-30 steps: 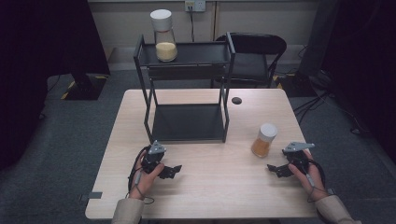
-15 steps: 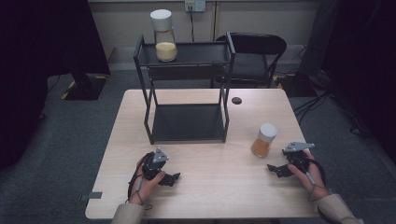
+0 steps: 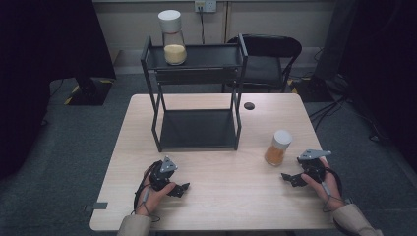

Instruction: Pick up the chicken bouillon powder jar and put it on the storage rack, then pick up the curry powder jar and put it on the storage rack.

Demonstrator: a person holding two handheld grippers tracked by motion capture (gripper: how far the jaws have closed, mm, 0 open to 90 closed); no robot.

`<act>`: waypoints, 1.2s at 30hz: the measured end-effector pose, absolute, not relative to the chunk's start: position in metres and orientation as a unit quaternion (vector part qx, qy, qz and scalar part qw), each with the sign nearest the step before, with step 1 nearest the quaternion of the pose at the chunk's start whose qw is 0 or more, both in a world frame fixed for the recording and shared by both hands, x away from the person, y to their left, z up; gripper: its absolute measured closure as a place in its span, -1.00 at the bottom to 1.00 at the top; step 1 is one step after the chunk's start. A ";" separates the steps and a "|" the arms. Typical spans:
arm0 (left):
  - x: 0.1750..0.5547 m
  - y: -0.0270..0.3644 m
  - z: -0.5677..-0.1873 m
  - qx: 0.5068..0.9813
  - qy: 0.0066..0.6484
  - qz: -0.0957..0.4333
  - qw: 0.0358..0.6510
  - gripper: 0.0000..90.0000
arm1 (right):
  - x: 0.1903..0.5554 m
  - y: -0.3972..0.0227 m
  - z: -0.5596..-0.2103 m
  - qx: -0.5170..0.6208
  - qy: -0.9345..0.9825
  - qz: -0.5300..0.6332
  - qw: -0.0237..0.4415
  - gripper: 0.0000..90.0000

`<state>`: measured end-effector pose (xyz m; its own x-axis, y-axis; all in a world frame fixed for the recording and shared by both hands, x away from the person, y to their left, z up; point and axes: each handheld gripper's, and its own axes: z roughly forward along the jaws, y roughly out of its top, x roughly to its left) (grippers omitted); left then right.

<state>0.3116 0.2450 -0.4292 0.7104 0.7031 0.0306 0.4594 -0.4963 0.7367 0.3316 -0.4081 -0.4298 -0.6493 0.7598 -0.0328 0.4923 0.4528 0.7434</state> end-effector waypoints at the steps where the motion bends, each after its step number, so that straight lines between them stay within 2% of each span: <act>1: 0.312 0.245 -0.429 0.849 0.342 0.166 0.367 -1.00 | 0.332 -0.408 -0.430 0.376 0.832 0.363 0.184 -1.00; 11: 0.312 0.245 -0.429 0.849 0.342 0.166 0.367 -1.00 | 0.333 -0.405 -0.427 0.389 0.827 0.360 0.185 -0.95; 24: 0.311 0.245 -0.429 0.848 0.343 0.166 0.367 -1.00 | 0.339 -0.400 -0.406 0.386 0.821 0.372 0.198 -0.97; 36: 0.311 0.245 -0.430 0.848 0.343 0.166 0.368 -1.00 | 0.354 -0.404 -0.394 0.392 0.801 0.411 0.190 -1.00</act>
